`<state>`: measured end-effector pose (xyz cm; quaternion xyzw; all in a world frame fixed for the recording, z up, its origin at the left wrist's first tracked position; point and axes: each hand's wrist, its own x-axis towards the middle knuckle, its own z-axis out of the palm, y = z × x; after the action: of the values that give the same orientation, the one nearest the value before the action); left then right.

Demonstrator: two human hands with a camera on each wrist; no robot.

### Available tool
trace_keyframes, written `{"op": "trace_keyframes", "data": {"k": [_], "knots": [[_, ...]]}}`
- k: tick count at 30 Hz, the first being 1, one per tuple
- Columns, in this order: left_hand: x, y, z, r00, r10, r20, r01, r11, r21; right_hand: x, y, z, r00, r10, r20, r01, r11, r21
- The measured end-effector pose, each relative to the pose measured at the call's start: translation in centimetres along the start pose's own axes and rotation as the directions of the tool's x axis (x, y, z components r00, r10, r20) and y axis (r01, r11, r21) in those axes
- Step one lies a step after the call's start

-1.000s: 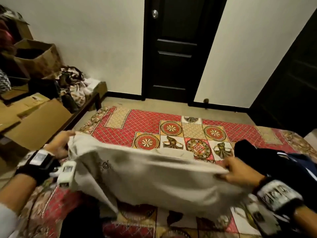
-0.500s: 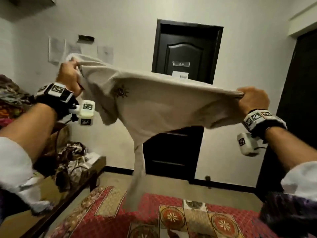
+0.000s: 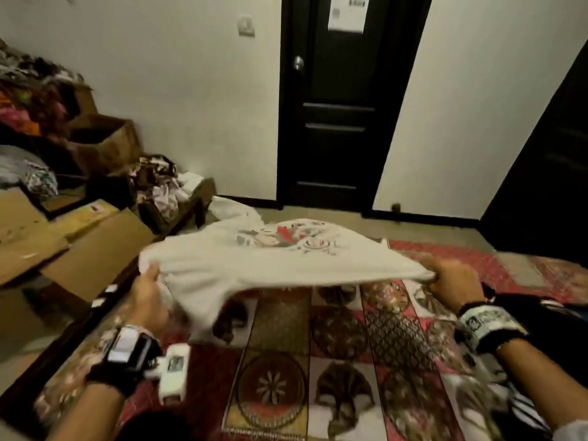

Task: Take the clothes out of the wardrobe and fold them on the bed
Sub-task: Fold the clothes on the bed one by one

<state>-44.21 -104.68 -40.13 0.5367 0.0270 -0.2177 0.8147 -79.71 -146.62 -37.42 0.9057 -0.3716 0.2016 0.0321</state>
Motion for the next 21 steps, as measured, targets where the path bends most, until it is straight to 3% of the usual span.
{"op": "trace_keyframes", "data": {"k": [2,4,6,8,10,12,14,16,19,21], "knots": [[0.3,-7.9,-3.4,0.984,-0.158,-0.085,0.165,0.983,0.085,-5.2,1.8,6.2,0.957,0.071,0.28,-0.049,0.995,-0.085],[1.4,-15.2,-6.7,0.945,-0.284,-0.161,0.307,0.94,0.148,-9.8,4.6,12.9,0.837,0.113,0.535,-0.046,0.99,-0.137],[2.1,-19.6,-8.9,0.907,-0.355,-0.225,0.406,0.877,0.255,-13.7,6.6,17.6,0.695,0.163,0.701,-0.102,0.986,-0.129],[1.2,-20.5,-8.0,0.877,-0.377,-0.296,0.468,0.81,0.354,-16.1,7.9,19.9,0.608,0.177,0.774,-0.234,0.972,-0.039],[1.2,-20.3,-7.0,0.889,-0.278,-0.365,0.422,0.809,0.41,-17.0,8.1,19.7,0.665,0.23,0.71,-0.406,0.91,0.086],[2.7,-19.7,-6.7,0.902,-0.211,-0.376,0.379,0.805,0.457,-16.5,7.3,17.9,0.738,0.364,0.569,-0.55,0.812,0.194],[6.6,-20.4,-8.5,0.895,-0.208,-0.396,0.377,0.826,0.418,-15.5,7.6,17.9,0.703,0.465,0.538,-0.647,0.732,0.212],[10.9,-22.0,-11.3,0.881,-0.239,-0.409,0.401,0.837,0.373,-14.8,8.3,19.1,0.628,0.518,0.581,-0.716,0.677,0.17],[8.0,-18.4,-6.7,0.851,-0.356,-0.386,0.491,0.8,0.344,-14.0,9.6,22.0,0.585,0.509,0.631,-0.74,0.654,0.158],[7.0,-16.8,-4.4,0.868,-0.383,-0.316,0.483,0.798,0.36,-14.1,10.5,24.0,0.581,0.487,0.652,-0.729,0.667,0.152]]}}
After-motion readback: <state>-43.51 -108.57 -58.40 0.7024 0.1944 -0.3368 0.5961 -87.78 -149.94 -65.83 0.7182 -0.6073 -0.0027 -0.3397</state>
